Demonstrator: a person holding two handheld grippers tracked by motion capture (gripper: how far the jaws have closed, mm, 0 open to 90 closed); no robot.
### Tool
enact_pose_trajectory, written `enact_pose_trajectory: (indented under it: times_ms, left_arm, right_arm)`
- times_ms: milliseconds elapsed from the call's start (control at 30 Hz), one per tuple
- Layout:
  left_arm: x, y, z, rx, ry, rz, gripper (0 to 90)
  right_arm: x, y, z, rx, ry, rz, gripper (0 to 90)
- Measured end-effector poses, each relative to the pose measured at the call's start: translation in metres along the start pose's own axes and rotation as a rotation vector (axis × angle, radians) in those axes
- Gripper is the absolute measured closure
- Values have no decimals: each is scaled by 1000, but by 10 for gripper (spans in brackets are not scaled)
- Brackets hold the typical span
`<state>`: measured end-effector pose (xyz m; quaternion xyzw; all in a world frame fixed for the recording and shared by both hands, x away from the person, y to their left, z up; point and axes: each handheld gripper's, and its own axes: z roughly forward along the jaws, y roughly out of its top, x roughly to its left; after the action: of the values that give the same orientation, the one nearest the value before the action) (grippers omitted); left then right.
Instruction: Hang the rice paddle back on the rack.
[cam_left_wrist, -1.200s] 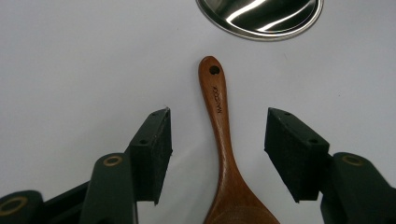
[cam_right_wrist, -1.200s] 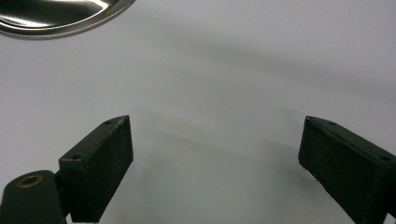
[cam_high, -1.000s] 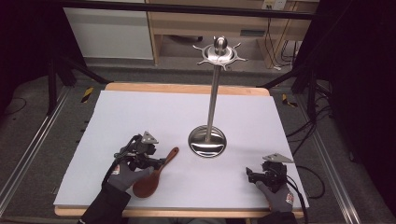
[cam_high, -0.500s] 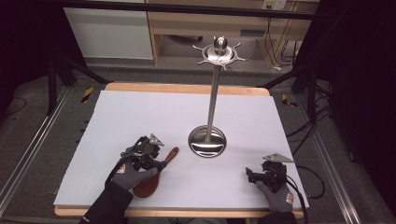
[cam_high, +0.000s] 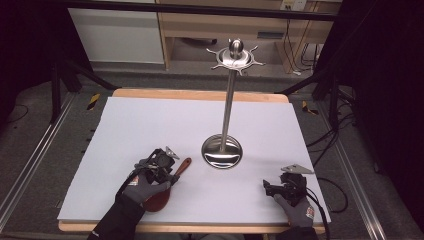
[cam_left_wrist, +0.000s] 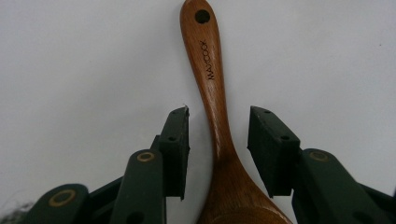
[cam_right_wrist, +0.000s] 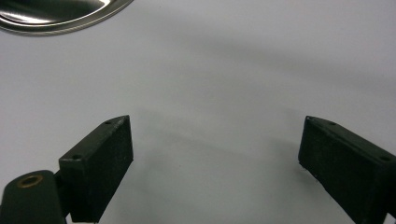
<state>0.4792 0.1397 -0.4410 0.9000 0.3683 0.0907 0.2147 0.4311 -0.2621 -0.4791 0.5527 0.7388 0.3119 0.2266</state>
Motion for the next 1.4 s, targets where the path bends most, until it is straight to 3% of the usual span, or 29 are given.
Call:
enact_pose_trajectory:
  times_ms: [500,900,1400]
  left_arm:
    - [-1,1,12,46,9,-8,701]
    - [0,1,10,82,-11,-19,700]
    - [0,8,12,134,-1,-40,759]
  right_arm:
    - [0,0,1,6,1,-1,105]
    - [1,0,1,11,6,4,105]
    - [2,0,2,17,5,3,104]
